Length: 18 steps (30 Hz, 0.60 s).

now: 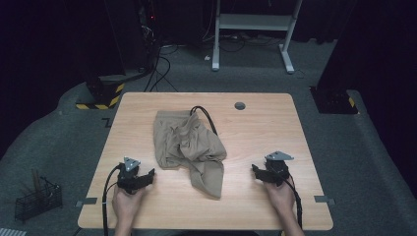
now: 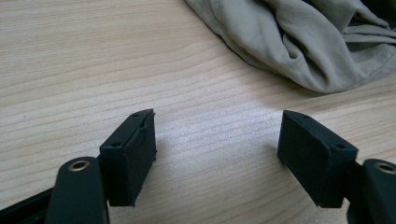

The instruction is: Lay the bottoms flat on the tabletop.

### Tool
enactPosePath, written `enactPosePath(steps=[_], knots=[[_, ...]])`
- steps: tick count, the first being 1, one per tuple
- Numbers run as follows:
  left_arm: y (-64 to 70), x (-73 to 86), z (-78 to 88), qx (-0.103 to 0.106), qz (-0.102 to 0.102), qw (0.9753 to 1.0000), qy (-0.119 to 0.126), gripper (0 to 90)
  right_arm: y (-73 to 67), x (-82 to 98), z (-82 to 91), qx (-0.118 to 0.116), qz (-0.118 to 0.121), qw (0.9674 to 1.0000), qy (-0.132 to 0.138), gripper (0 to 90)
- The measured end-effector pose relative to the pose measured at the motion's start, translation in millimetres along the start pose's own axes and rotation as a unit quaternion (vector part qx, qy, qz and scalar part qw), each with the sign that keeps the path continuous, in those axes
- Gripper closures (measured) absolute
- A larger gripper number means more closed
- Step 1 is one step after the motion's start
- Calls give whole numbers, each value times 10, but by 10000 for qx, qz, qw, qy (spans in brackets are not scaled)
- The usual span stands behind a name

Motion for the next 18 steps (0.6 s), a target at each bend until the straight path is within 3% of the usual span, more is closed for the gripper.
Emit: enactPosePath(steps=[14, 15, 18], knots=[[-11, -1, 4, 14, -43, 10000, -24, 274, -26, -2, 4, 27, -17, 10000, 3, 356], [-11, -1, 4, 20, -33, 10000, -20, 274, -37, -4, 9, -7, 4, 10000, 30, 410], [-6, -1, 3, 52, 17, 10000, -9, 274, -48, -6, 12, -46, 46, 10000, 51, 426]])
Point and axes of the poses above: each handheld gripper's, and its own axes: z roughly backward along the jaws, x roughly out of its underside, y roughly to its right, the point moved 7 cm from there along -z, roughly forward along the jaws, and after that the axes turned 6 degrees about z, right-handed, at the moved point
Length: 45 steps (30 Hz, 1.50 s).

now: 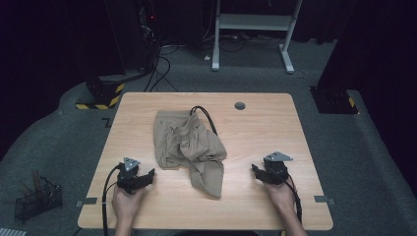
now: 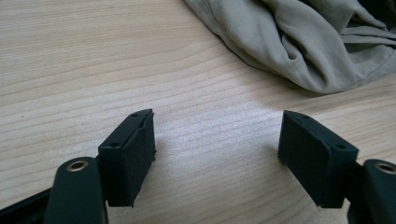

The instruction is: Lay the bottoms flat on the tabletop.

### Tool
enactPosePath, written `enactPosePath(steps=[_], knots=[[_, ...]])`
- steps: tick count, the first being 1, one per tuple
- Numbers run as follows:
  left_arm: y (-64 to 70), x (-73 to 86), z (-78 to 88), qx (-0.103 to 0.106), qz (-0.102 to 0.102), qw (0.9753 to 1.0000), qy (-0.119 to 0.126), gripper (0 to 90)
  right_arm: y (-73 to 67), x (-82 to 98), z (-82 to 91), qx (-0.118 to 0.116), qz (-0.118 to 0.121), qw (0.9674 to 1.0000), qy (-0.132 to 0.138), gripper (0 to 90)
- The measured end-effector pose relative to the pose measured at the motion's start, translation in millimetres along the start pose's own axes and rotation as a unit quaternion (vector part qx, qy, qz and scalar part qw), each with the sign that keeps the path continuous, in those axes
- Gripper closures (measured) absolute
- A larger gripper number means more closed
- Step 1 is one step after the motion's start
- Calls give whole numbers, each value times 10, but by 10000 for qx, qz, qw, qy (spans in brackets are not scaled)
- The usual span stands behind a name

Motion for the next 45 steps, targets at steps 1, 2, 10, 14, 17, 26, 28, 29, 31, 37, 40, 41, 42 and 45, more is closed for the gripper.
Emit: enactPosePath(steps=[1, 2, 10, 14, 17, 26, 28, 29, 31, 37, 40, 41, 42, 45], knots=[[0, 1, 1, 7, 12, 10000, -1, 274, -1, -1, 0, -1, 5, 10000, -1, 426], [0, 0, 1, 12, 17, 10000, 2, 274, -1, -1, 0, -1, 5, 10000, -1, 426], [1, -1, -1, 30, 45, 10000, 16, 273, -103, -70, -41, -31, 300, 9995, 98, 459], [3, -1, -1, 22, 44, 10000, 14, 273, -242, -150, -62, -313, 365, 9987, 169, 459], [1, -1, -1, 15, 27, 10000, 13, 273, -357, -238, -74, -482, 505, 9973, 243, 440], [-11, -12, -11, 7, 39, 10000, 18, 278, -561, -475, -174, -957, 615, 9933, 199, 360], [-11, -15, -15, -1, 24, 10000, 15, 278, -612, -551, -174, -1028, 678, 9920, 275, 354], [-12, -14, -14, -7, 6, 10000, 2, 278, -643, -592, -172, -1061, 702, 9913, 324, 352], [-12, -14, -14, -15, -6, 10000, -2, 278, -713, -671, -169, -1133, 765, 9897, 423, 345], [-12, -14, -14, -25, -18, 10000, -6, 277, -895, -875, -215, -1353, 920, 9843, 655, 312], [-12, -14, -14, -21, -12, 10000, -5, 278, -956, -926, -243, -1460, 910, 9826, 696, 286], [-13, -15, -14, -17, -10, 10000, -5, 277, -976, -939, -252, -1497, 868, 9825, 694, 280], [-13, -15, -14, -16, -10, 10000, -4, 277, -993, -951, -261, -1535, 868, 9818, 698, 276], [-13, -15, -14, -7, -5, 10000, -4, 276, -1034, -1005, -277, -1631, 881, 9799, 735, 263]])
Point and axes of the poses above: each handheld gripper's, and its own axes: z roughly backward along the jaws, x roughly out of its underside, y roughly to its right, the point moved 7 cm from there along -z, roughly forward along the jaws, and after that the axes turned 6 degrees about z, right-handed, at the moved point
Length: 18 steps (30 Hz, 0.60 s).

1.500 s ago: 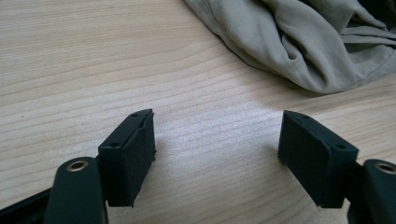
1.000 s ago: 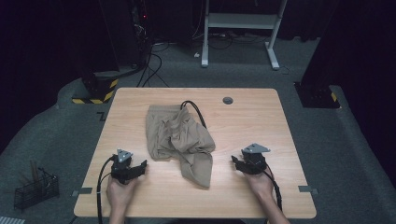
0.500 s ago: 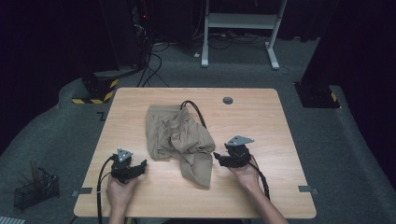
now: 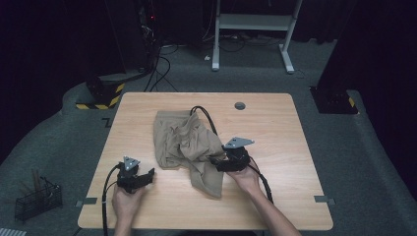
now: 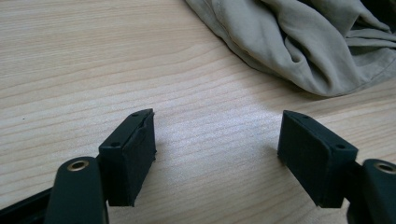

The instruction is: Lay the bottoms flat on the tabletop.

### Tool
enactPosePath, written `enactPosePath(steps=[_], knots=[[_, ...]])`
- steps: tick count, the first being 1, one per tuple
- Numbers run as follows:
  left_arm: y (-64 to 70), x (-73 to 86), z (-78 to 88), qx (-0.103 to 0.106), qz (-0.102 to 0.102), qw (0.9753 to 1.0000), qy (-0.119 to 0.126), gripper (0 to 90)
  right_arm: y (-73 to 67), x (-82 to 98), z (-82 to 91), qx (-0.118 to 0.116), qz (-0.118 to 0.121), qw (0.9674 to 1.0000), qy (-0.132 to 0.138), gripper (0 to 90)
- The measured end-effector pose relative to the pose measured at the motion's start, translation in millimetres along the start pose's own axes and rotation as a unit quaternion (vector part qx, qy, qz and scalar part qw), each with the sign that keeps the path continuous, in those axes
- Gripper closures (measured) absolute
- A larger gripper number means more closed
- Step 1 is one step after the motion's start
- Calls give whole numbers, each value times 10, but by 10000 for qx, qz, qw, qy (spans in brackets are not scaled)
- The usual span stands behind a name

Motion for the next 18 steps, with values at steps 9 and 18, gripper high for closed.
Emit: enactPosePath(steps=[9, 18], knots=[[-1, 1, 1, 12, 30, 10000, 5, 276, -81, -74, -218, -99, 133, 9998, -104, 219], [-6, 0, 3, 35, 44, 10000, 8, 276, -68, 8, -477, 100, 263, 9986, -449, 360]])
Point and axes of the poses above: each handheld gripper's, and its own axes: z roughly backward along the jaws, x roughly out of its underside, y roughly to its right, the point moved 7 cm from there along -z, roughly forward along the jaws, and after that the axes turned 6 degrees about z, right-handed, at the moved point
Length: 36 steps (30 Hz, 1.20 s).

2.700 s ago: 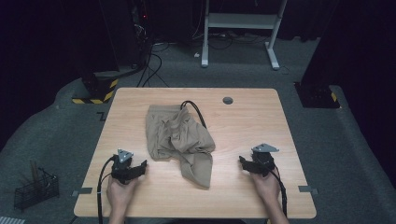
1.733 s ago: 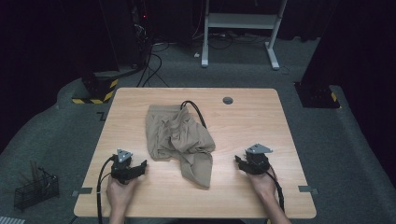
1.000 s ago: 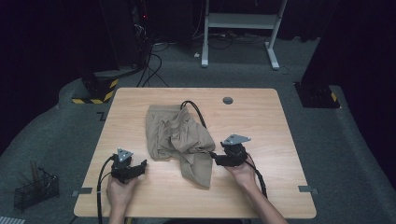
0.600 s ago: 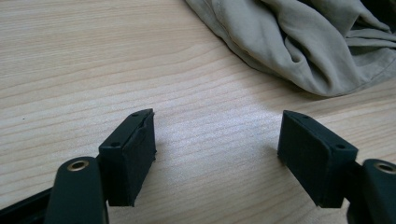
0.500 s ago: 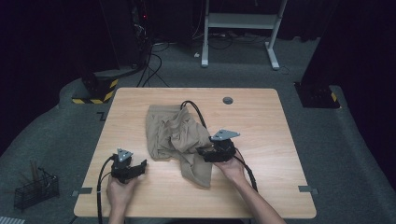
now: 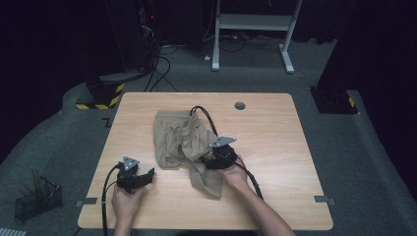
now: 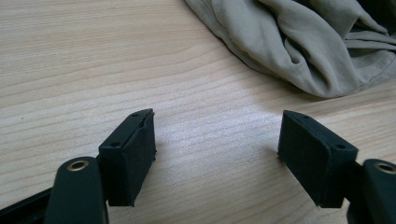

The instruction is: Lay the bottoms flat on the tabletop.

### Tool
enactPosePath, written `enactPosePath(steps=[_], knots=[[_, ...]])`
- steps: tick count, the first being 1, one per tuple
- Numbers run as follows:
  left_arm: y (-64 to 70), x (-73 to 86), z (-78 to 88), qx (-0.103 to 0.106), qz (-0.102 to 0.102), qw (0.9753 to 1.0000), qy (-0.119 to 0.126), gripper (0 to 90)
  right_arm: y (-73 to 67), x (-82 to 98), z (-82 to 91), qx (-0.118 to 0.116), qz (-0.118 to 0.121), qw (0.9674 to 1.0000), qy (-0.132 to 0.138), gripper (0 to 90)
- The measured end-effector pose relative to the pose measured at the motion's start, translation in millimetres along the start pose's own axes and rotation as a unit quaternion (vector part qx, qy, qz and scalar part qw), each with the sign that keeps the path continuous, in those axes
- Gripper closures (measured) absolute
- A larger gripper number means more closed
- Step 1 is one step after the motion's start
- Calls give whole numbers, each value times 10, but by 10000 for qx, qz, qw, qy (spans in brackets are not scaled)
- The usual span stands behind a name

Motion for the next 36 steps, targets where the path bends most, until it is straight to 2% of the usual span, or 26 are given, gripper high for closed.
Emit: enactPosePath(steps=[2, 5, 8, 16, 23, 31, 36], knots=[[0, 0, 0, 0, 0, 10000, 0, 277, 13, 2, 7, 75, -22, 10000, -20, 457], [0, 0, 0, 1, 1, 10000, 0, 277, 24, 13, 21, 84, -13, 9999, -70, 555], [0, 0, 0, 3, 3, 10000, 1, 276, 39, 49, 8, 43, 19, 9999, -161, 596], [3, 1, -1, -3, -4, 10000, -2, 275, 35, 182, 62, 124, 86, 9997, -177, 615], [3, 1, -2, -22, -30, 10000, -5, 275, 31, 353, 238, 202, 103, 9996, -156, 611], [3, 0, -2, -30, -29, 10000, -2, 278, 64, 587, 460, 474, 17, 9989, -52, 602], [13, 6, 1, -58, -48, 10000, 0, 280, 78, 686, 568, 607, -19, 9981, -92, 596]])
Point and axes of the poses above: each handheld gripper's, and its own axes: z roughly backward along the jaws, x roughly out of its underside, y roughly to its right, the point moved 7 cm from there along -z, roughly forward along the jaws, and after that the axes turned 6 degrees about z, right-handed, at the moved point
